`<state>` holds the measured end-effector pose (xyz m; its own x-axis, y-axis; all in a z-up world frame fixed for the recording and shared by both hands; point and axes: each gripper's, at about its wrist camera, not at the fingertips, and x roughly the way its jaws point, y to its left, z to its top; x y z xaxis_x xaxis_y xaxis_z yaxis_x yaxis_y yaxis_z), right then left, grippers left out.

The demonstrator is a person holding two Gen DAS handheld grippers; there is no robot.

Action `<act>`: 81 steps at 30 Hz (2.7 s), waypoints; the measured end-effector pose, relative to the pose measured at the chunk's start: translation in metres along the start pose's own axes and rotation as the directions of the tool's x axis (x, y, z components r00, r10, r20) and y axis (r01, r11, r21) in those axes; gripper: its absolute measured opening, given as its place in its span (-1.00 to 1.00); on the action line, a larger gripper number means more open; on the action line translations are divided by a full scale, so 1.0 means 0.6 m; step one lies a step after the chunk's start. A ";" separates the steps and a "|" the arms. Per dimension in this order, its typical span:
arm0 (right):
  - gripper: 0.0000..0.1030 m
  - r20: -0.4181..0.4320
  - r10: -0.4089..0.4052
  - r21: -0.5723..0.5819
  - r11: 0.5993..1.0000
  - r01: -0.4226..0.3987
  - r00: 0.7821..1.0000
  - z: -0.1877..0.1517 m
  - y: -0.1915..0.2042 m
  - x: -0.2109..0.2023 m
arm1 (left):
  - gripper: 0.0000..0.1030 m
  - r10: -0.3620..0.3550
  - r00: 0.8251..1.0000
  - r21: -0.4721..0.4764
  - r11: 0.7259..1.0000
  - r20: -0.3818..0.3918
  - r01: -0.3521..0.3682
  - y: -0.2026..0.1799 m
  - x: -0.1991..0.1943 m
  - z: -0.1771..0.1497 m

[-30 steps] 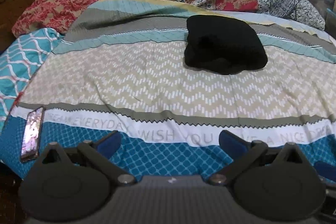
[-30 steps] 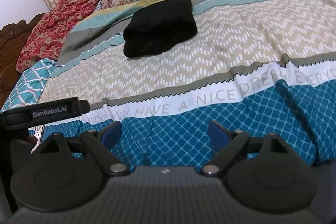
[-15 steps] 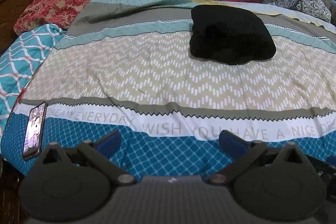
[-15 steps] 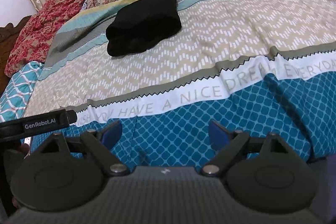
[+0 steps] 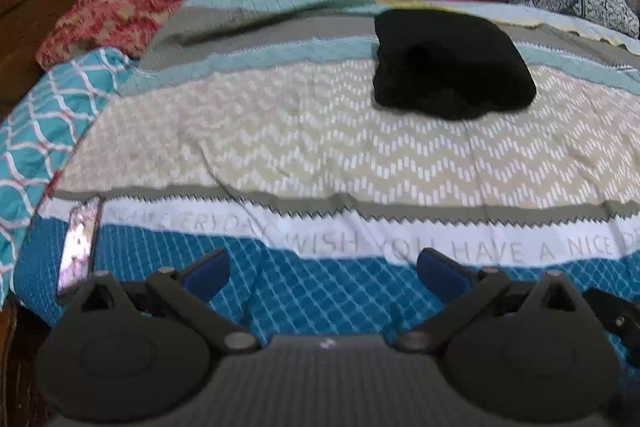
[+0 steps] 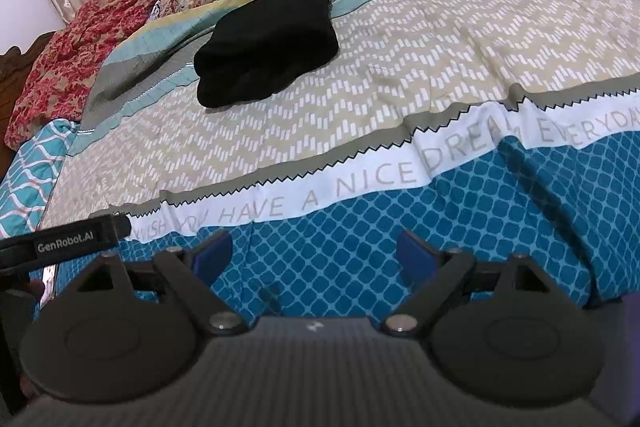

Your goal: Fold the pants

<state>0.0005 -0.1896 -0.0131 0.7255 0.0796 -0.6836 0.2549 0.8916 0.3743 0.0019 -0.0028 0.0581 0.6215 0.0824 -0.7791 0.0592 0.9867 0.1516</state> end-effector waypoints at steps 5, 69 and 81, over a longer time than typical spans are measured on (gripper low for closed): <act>0.77 0.003 -0.009 0.005 1.000 0.009 1.000 0.001 -0.006 -0.004 | 1.00 -0.008 1.000 0.015 1.000 -0.021 0.008 -0.005 -0.008 -0.013; 0.77 -0.009 -0.055 0.064 0.996 0.055 0.998 -0.010 -0.021 0.015 | 1.00 0.076 0.987 0.022 0.997 -0.141 -0.073 -0.003 0.020 -0.038; 0.76 -0.012 -0.056 0.060 0.997 0.056 0.998 -0.011 -0.019 0.018 | 1.00 0.058 0.988 0.036 0.998 -0.140 -0.053 -0.006 0.020 -0.040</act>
<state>0.0015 -0.1959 -0.0288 0.7026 0.0350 -0.7107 0.3331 0.8664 0.3719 -0.0096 -0.0022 0.0337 0.5081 0.1584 -0.8466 0.0539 0.9752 0.2148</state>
